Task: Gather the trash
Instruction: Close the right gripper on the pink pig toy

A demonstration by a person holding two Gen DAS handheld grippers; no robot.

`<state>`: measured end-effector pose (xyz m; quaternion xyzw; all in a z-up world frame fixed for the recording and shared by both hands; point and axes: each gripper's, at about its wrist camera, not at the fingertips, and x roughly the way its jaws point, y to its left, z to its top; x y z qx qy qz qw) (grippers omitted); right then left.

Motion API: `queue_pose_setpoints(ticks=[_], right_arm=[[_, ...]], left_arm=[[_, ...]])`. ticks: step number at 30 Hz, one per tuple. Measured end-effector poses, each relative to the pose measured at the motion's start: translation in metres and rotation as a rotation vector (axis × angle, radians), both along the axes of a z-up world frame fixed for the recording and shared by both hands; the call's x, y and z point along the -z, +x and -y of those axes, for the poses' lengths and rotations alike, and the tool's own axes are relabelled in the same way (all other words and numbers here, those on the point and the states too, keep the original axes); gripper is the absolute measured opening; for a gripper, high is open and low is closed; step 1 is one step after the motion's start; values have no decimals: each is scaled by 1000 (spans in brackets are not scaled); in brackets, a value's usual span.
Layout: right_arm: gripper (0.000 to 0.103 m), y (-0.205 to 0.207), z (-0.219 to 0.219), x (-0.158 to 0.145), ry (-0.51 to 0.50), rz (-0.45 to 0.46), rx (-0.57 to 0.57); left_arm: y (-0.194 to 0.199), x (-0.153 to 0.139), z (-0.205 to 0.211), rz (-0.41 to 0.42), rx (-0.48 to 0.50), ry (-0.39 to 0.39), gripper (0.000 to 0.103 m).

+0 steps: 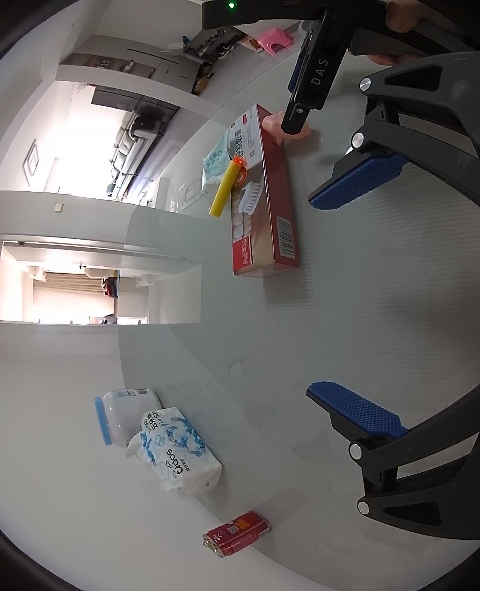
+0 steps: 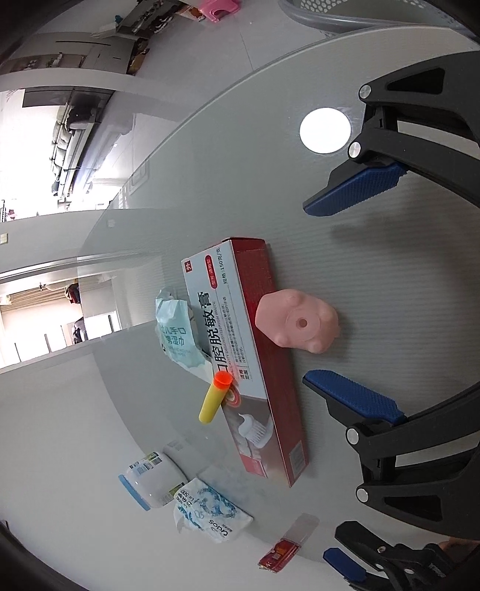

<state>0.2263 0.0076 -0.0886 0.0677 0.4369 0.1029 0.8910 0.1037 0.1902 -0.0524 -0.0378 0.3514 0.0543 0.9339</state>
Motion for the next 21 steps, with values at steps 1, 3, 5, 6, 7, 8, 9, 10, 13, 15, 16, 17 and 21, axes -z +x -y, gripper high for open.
queue_pose_setpoints(ticks=[1,3,5,6,7,8,9,10,13,15,16,17,21], right_arm=[[82,1,-1,1,-7,-1,-1],[82,4,-3,3,-13,-3,-3],[80,6,-5,3,-11,-1,-12],[79,7,-6,3,-11,-3,-18],[78,9,-9,3,-8,-6,-26],[75,10,-9,4,-6,-7,-32],[70,10,-11,4,-7,-10,-38],[66,11,-12,4,-9,-7,-42],[55,10,-15,4,-9,1,-69],[45,8,-16,4,6,9,-96],[39,6,-14,3,14,15,-101],[36,4,-12,3,24,20,-102],[36,-4,0,-1,67,51,-88]], left_arm=[[0,1,0,-1,1,1,93],[1,3,-1,-9,6,-2,93],[2,5,-1,-18,7,-5,93],[3,6,-1,-23,6,-6,93],[3,7,-1,-26,5,-7,93],[4,7,-1,-28,4,-6,93],[4,8,-1,-30,3,-4,93],[4,8,0,-32,2,-2,93],[7,10,2,-42,5,2,93],[9,11,4,-49,11,2,93],[9,12,6,-51,14,6,93],[10,12,8,-53,16,12,93],[15,9,16,-53,27,23,93]])
